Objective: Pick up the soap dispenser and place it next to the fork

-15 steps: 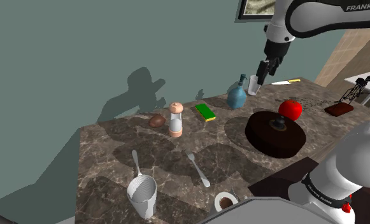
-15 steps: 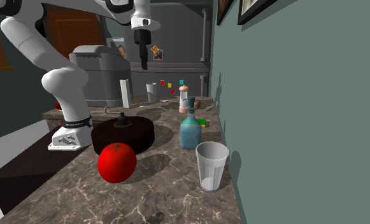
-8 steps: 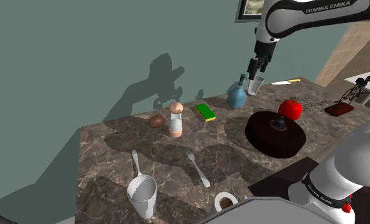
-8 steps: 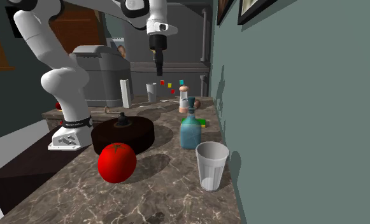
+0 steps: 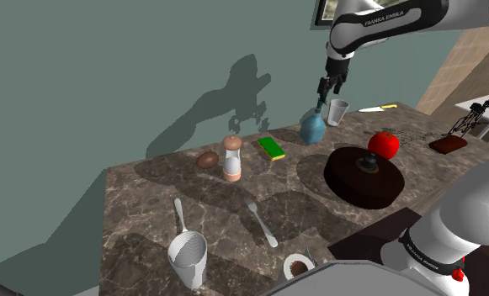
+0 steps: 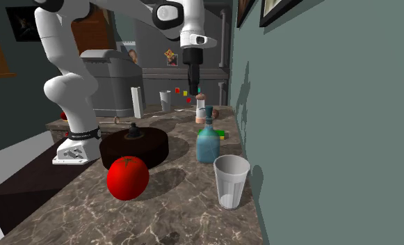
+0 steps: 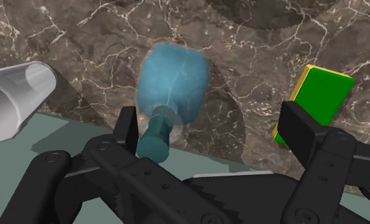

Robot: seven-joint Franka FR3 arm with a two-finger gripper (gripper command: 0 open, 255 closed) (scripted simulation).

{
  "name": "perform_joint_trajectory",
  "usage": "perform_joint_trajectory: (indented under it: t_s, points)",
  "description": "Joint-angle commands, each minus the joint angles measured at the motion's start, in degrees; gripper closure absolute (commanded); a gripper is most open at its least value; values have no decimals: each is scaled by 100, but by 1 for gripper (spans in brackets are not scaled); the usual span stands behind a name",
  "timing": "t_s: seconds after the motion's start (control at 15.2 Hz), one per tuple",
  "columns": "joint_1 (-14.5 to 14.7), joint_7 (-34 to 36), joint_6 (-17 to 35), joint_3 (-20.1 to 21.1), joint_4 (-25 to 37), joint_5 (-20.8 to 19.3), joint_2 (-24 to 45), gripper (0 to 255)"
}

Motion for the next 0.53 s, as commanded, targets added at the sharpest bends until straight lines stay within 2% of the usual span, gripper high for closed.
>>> perform_joint_trajectory:
  t_s: [0.0,0.2,0.46]
  points:
    - [-62,-161,78,-93,394,98,470,0]
    - [-173,-388,130,-195,984,268,1119,0]
    - [-199,-394,419,-203,791,276,1213,0]
